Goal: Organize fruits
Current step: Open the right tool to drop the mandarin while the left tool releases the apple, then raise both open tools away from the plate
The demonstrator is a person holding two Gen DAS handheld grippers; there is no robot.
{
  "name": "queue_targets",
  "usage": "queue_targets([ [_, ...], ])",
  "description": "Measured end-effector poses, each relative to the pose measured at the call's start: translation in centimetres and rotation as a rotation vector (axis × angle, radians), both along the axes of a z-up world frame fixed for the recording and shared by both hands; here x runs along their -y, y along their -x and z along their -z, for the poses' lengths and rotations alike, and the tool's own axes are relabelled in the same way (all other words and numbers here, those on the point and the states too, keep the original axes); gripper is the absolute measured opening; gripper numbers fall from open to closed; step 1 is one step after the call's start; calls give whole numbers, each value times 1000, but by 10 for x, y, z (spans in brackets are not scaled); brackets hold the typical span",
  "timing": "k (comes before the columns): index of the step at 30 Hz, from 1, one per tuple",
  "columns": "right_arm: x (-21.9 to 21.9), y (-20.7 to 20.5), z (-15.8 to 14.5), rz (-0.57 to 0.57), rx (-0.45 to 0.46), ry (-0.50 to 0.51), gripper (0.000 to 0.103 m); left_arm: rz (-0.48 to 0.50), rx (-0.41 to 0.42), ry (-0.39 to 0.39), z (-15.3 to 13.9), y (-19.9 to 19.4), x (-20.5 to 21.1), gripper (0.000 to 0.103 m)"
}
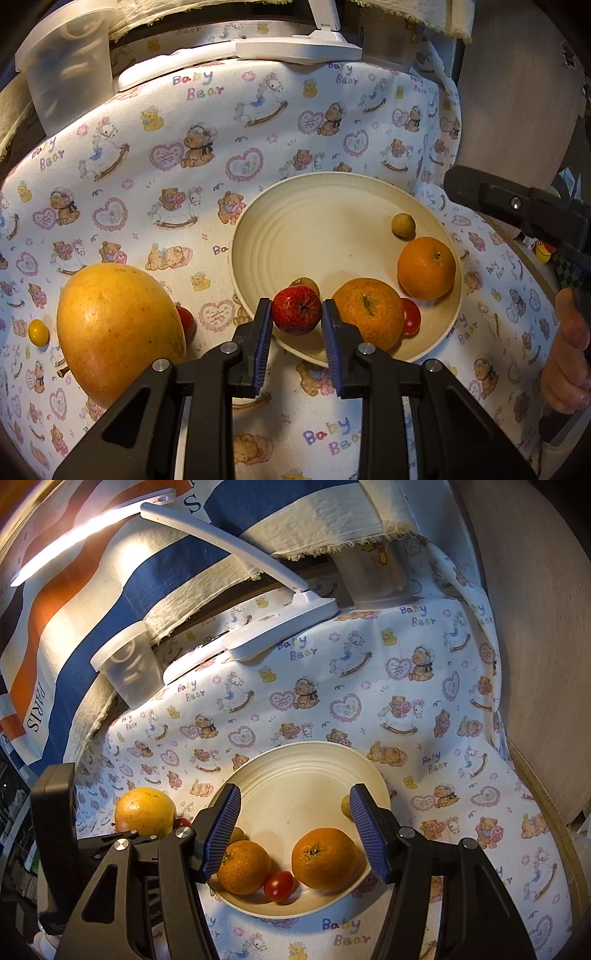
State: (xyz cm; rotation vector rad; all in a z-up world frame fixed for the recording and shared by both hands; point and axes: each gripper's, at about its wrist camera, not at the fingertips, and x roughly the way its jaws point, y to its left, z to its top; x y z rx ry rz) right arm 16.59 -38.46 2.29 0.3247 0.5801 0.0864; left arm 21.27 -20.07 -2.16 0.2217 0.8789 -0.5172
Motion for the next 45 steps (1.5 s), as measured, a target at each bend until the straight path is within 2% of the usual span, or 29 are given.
queue_targets([
  [4, -5, 1, 0, -15, 4, 19, 63, -1, 1, -5, 0, 1, -2, 26],
  [7, -6, 1, 0, -15, 4, 22, 63, -1, 7, -11, 1, 2, -3, 31],
  [13, -5, 1, 0, -5, 1, 12, 63, -4, 23, -1, -4, 6, -11, 33],
  [18, -6, 3, -2, -10, 12, 23, 63, -13, 90, -3, -24, 17, -23, 37],
  [23, -13, 8, -6, -19, 32, 44, 63, -37, 226, 19, -50, 33, -43, 43],
  [26, -21, 12, -9, -32, 46, 66, 63, -66, 271, 85, -63, 40, -62, 47],
  [29, -28, 16, -11, -35, 65, 103, 63, -103, 366, 120, -73, 53, -82, 59],
  [31, -31, 17, -11, -38, 70, 112, 64, -123, 445, 130, -77, 62, -92, 73],
  [33, -35, 18, -11, -46, 71, 124, 64, -150, 511, 148, -79, 70, -102, 82],
  [35, -37, 18, -10, -43, 74, 140, 64, -170, 536, 185, -80, 75, -113, 87],
  [37, -40, 18, -9, -42, 77, 153, 65, -191, 542, 227, -79, 78, -124, 100],
  [39, -42, 18, -9, -44, 81, 159, 67, -215, 550, 259, -78, 80, -133, 102],
  [43, -45, 18, -7, -52, 87, 169, 69, -240, 567, 265, -73, 83, -143, 102],
  [45, -47, 19, -7, -53, 102, 168, 77, -249, 580, 254, -69, 84, -145, 102],
])
